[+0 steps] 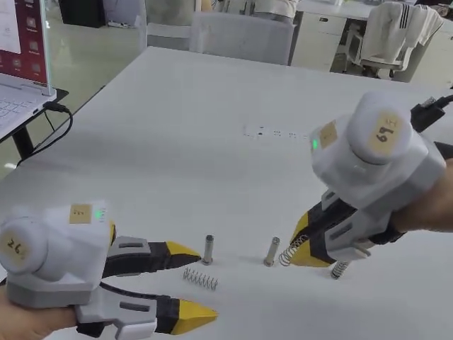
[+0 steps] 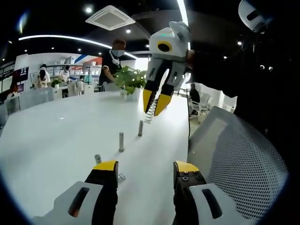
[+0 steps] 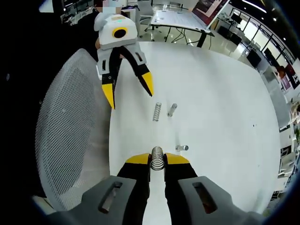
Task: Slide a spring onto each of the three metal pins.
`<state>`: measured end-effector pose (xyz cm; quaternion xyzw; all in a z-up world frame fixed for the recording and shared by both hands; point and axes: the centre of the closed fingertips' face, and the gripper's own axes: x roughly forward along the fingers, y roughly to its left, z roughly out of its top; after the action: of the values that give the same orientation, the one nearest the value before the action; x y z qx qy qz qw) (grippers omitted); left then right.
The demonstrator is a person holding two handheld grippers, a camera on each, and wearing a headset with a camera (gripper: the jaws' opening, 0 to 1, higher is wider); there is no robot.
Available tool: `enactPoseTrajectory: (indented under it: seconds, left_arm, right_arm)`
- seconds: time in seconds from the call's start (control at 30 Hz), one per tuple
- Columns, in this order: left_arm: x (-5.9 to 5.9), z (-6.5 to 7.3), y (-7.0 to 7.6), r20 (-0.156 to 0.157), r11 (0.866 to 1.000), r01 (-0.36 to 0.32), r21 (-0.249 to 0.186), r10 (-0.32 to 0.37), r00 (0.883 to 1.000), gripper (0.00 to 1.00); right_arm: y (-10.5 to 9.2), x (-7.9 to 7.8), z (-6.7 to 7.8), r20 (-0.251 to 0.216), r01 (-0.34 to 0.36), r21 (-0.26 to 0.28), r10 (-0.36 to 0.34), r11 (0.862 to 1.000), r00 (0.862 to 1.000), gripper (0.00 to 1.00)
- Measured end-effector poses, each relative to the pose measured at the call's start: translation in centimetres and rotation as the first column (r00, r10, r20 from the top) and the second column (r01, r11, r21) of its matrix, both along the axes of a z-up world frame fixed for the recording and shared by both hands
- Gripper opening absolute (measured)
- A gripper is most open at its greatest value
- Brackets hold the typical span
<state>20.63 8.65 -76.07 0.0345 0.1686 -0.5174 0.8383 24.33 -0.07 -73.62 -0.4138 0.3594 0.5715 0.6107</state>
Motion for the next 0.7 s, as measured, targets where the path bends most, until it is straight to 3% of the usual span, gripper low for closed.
enactPoseTrajectory:
  seconds: [0.33,0.7]
  left_arm:
    - [0.2,0.0,0.8,0.002,0.999,-0.036,-0.004,0.036,0.999,0.45]
    - [0.3,-0.1,1.1,0.003,0.999,-0.054,-0.002,0.054,0.999,0.47]
  right_arm:
    - [-0.6,2.4,-0.8,-0.001,0.022,-0.037,-0.022,0.999,1.000,0.09]
    - [0.2,4.7,-1.9,-0.010,0.019,-0.069,-0.020,0.997,1.000,0.09]
